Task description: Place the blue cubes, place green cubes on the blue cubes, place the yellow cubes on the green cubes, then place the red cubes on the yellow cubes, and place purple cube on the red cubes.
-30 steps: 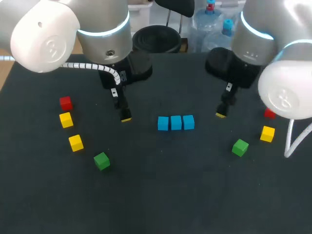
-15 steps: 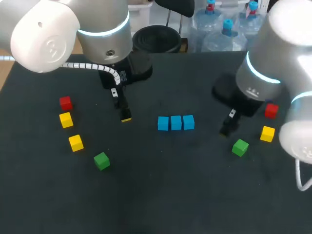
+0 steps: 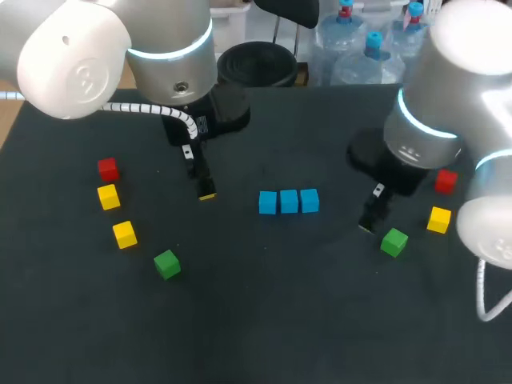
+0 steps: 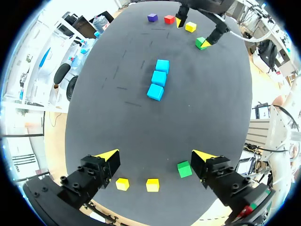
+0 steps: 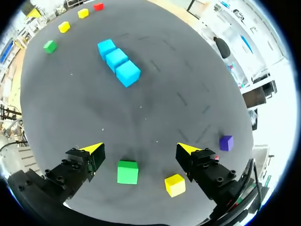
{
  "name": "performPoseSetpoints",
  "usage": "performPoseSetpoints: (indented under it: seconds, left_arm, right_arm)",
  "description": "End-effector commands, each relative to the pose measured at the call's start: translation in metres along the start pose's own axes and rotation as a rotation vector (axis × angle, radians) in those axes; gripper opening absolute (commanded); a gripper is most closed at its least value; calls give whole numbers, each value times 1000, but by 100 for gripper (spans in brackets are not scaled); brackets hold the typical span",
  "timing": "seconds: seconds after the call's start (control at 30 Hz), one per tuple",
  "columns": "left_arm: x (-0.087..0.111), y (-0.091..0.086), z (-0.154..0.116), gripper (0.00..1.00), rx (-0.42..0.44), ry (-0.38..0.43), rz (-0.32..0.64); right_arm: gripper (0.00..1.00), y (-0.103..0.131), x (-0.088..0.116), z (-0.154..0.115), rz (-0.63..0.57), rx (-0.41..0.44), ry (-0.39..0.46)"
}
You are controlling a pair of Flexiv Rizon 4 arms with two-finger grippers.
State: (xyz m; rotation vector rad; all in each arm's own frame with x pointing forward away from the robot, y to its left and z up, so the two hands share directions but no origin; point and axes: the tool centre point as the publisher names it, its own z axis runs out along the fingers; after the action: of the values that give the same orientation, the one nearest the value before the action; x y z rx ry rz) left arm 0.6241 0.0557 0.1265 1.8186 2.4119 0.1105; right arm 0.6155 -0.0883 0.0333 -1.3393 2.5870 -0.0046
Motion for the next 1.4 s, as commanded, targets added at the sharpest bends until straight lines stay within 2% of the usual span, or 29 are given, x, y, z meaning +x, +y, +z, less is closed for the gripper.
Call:
performPoseSetpoints:
  seconds: [0.03, 0.23, 0.43, 0.6, 0.77, 1.07, 1.4]
  left_arm:
    - [0, 0, 0, 100, -1, 0, -1]
    - [0, 0, 0, 100, -1, 0, -1]
    - [0, 0, 0, 100, -1, 0, -1]
    - [0, 0, 0, 100, -1, 0, -1]
    - [0, 0, 0, 100, -1, 0, -1]
    - [0, 0, 0, 100, -1, 0, -1]
    - [0, 0, 0, 100, -1, 0, -1]
  right_arm:
    - [100, -1, 20, 8, -50, -22, -29]
    - [100, -3, 36, 11, -38, -39, 22]
    - [100, 1, 30, 4, -30, -77, 27]
    - [100, 7, 34, 11, -19, -145, 29]
    - [100, 11, 37, 18, -39, -176, 46]
    - [100, 18, 29, 23, -81, -208, 54]
    - [100, 19, 35, 17, -88, -216, 88]
